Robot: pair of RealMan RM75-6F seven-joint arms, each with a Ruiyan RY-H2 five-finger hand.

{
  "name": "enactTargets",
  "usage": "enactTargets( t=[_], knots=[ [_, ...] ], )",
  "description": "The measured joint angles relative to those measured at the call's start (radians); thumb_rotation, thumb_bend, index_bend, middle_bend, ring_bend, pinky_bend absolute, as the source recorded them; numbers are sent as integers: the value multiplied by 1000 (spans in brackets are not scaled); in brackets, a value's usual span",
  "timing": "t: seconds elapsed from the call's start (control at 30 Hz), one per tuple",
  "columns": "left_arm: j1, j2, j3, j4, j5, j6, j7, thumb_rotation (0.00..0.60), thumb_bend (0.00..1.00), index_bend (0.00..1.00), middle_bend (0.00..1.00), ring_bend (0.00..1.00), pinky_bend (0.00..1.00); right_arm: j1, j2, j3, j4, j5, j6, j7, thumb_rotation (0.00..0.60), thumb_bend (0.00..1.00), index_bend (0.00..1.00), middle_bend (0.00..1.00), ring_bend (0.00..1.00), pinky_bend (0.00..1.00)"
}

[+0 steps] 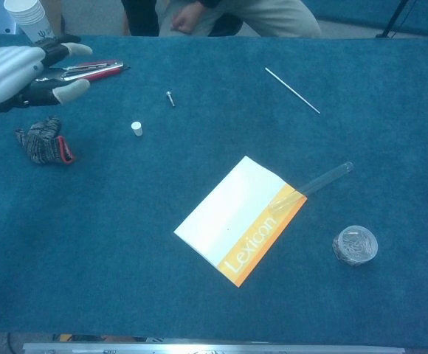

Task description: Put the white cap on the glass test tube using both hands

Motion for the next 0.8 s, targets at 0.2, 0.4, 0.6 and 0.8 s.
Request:
enactTargets(
  t=[0.2,0.4,0.6,0.8],
  knots=[
    [46,69,10,-63,14,43,-12,200,211,15,0,0,0,63,-25,5,-15,-8,-83,-52,600,256,341,177,98,275],
    [75,113,30,-107,9,32,-14,237,211,24,0,0,0,108,-58,12,-30,5,-131,-94,600,255,348,177,98,275],
    [96,124,35,-121,21,52,-3,244,211,24,0,0,0,144,-83,9,-30,37,-190,-149,600,253,395,193,98,275],
    [120,142,46,-142,51,73,-2,244,211,24,0,0,0,196,-128,1,-28,68,-266,-218,600,254,435,198,98,275]
  ],
)
